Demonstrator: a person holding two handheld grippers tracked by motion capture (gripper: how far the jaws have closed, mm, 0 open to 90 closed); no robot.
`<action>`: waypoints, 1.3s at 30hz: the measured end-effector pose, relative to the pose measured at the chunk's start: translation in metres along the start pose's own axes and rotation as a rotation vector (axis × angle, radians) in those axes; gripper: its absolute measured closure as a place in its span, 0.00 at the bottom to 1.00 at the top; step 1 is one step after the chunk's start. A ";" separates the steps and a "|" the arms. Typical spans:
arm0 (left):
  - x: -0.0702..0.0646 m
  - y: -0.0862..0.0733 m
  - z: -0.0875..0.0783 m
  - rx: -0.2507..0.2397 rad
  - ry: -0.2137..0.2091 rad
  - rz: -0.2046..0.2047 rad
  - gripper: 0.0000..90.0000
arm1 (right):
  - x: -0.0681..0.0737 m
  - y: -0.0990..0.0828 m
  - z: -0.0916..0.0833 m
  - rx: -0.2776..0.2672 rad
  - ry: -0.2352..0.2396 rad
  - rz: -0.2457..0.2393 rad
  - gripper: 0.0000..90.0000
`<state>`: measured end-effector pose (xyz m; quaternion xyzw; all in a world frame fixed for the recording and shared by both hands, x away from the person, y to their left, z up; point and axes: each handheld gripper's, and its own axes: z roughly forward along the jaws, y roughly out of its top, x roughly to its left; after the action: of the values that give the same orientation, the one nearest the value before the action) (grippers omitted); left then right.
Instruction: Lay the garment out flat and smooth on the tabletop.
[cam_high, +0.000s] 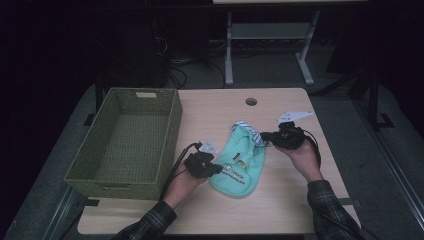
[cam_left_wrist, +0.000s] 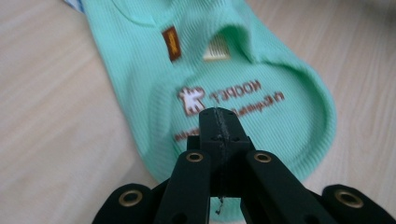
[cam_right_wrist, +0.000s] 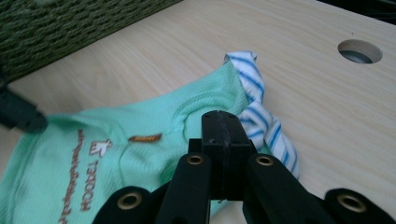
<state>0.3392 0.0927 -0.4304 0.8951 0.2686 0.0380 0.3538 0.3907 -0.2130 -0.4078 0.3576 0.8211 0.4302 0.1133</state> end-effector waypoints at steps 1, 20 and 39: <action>0.002 0.002 0.000 0.001 0.003 0.009 1.00 | 0.001 -0.003 -0.002 -0.001 0.004 0.003 1.00; 0.032 0.034 0.027 0.003 0.057 0.013 1.00 | 0.035 -0.054 -0.004 0.074 0.063 0.003 1.00; 0.041 0.029 0.055 0.075 0.056 0.024 1.00 | 0.054 -0.068 0.023 0.175 0.100 -0.024 1.00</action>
<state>0.4013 0.0622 -0.4576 0.9095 0.2689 0.0571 0.3119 0.3300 -0.1866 -0.4686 0.3344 0.8643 0.3729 0.0456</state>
